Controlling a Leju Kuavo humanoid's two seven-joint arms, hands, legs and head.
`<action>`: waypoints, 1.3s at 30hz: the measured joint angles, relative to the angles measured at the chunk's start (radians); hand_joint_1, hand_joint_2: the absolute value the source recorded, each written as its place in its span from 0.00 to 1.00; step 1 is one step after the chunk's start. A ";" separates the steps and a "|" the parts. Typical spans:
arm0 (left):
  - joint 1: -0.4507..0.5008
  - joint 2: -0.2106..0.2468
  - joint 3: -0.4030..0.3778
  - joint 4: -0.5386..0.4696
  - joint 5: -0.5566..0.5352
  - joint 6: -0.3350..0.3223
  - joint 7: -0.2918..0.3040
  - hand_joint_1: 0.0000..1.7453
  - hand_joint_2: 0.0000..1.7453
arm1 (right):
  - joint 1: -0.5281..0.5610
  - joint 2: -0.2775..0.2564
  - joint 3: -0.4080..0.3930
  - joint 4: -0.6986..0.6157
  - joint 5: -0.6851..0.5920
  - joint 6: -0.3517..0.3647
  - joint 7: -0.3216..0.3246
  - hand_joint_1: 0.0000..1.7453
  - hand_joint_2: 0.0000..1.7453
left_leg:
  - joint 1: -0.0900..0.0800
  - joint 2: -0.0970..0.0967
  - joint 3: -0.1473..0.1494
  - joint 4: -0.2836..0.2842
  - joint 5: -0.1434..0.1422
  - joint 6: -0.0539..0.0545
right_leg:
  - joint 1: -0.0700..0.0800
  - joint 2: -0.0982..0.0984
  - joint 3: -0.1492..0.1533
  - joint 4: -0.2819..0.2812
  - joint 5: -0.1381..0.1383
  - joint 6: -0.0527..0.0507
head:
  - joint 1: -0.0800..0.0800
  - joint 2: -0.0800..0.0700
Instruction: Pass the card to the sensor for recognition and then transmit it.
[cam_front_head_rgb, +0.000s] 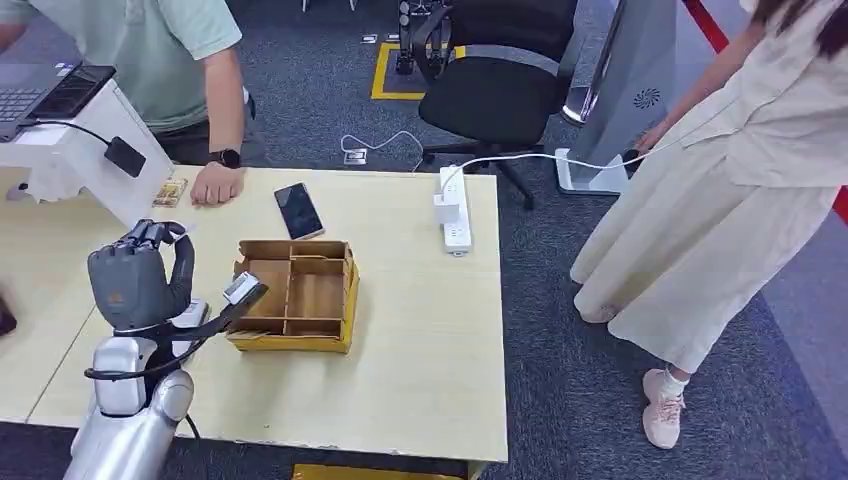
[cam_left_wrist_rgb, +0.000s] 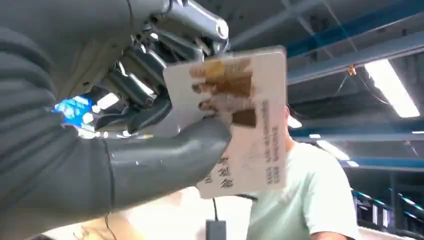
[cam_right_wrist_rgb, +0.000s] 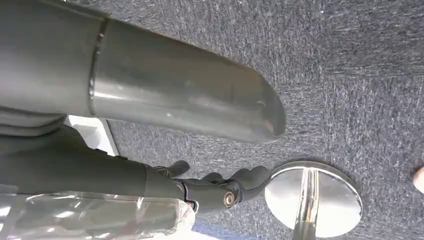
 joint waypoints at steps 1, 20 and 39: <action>0.005 -0.016 0.022 -0.014 -0.025 0.000 -0.035 1.00 1.00 | 0.001 0.000 0.000 0.000 0.002 0.000 0.000 0.00 0.00 | 0.000 0.000 0.000 0.000 0.000 0.000 | 0.000 0.000 0.000 0.000 0.000 0.000 | 0.000 0.000; 0.068 -0.002 0.281 -0.248 -0.249 0.000 -0.256 1.00 1.00 | -0.002 -0.006 0.029 0.001 -0.017 0.000 -0.012 0.00 0.00 | 0.001 0.000 0.000 0.000 0.000 0.000 | 0.001 -0.001 0.000 0.000 0.000 0.000 | 0.000 0.000; 0.056 -0.023 0.309 -0.248 -0.249 0.000 -0.226 1.00 1.00 | 0.000 -0.006 0.032 0.002 -0.029 0.000 -0.012 0.00 0.00 | 0.000 0.000 0.000 0.000 0.000 0.000 | 0.000 -0.001 -0.001 0.000 0.000 0.000 | 0.000 0.000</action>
